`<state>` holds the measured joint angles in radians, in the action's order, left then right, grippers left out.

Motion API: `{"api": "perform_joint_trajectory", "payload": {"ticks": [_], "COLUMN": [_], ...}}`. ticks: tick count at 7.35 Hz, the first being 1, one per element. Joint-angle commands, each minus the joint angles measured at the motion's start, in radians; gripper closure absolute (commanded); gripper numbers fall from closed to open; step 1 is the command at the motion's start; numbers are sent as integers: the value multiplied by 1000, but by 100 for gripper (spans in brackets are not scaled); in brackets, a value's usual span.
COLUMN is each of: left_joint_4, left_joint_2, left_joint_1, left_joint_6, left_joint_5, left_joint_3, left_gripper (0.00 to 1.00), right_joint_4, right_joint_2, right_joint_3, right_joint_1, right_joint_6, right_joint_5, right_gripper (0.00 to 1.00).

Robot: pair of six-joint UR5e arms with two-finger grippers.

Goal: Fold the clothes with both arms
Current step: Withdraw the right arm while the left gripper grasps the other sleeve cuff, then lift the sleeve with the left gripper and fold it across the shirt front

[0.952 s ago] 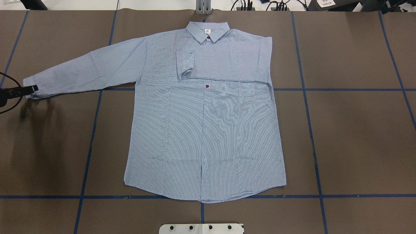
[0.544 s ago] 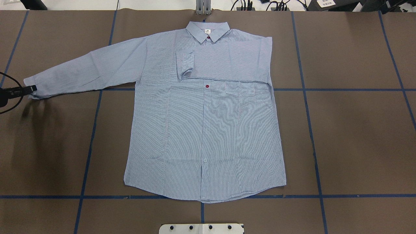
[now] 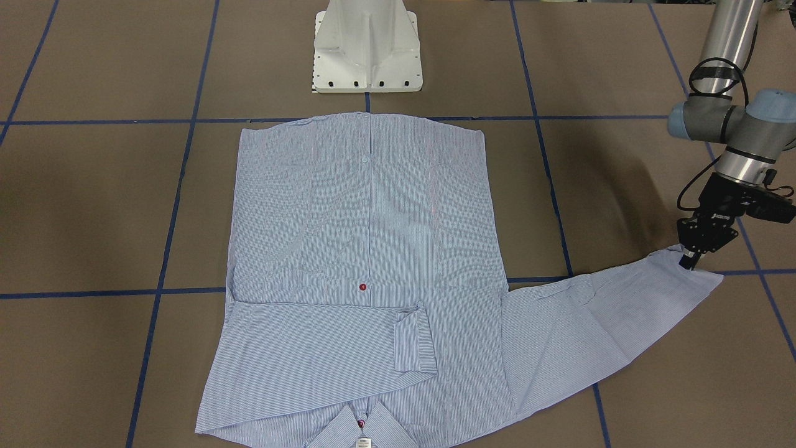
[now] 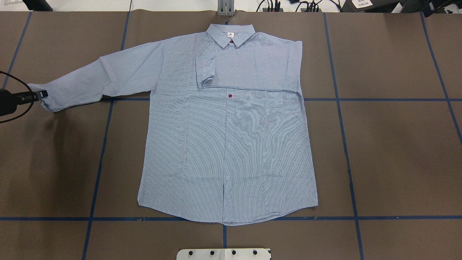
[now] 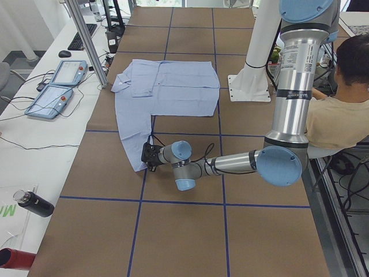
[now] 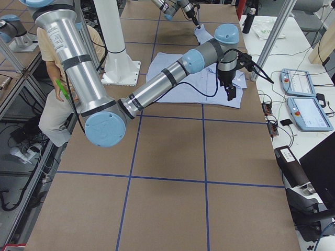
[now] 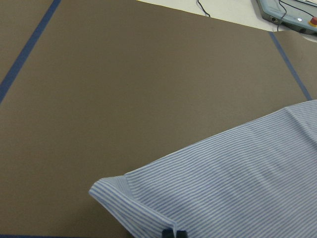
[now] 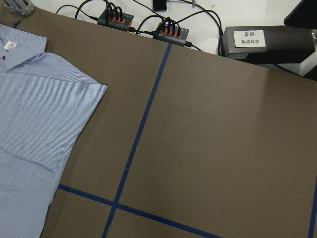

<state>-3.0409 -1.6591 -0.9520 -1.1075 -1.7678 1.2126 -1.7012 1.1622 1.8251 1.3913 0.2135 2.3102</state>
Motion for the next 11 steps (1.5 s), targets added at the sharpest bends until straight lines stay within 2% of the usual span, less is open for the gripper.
{"api": "perform_joint_trajectory", "payload": {"ticks": [1, 3, 5, 6, 7, 9, 11], "left_joint_4": [283, 733, 1117, 1228, 1260, 1260, 1254], "left_joint_2": [-97, -290, -564, -679, -779, -1018, -1058], "left_joint_1": [-2, 4, 106, 143, 177, 234, 277], "left_joint_6": [1, 0, -12, -49, -121, -221, -230], "left_joint_5": [-9, -7, 16, 34, 57, 129, 161], "left_joint_3": [158, 327, 338, 331, 277, 7, -41], "left_gripper": [100, 100, 100, 100, 100, 100, 100], "right_joint_4": [2, 2, 2, 2, 2, 2, 2], "right_joint_2": [5, 14, 14, 14, 14, 14, 19], "right_joint_3": [0, -1, -6, -6, -7, -12, -13], "right_joint_1": [0, 0, -2, -2, -2, -2, -2], "right_joint_6": [4, 4, 3, 4, 4, 6, 4], "right_joint_5": [0, -2, -2, -2, -2, -2, -2], "right_gripper": [1, 1, 1, 1, 1, 1, 1]}}
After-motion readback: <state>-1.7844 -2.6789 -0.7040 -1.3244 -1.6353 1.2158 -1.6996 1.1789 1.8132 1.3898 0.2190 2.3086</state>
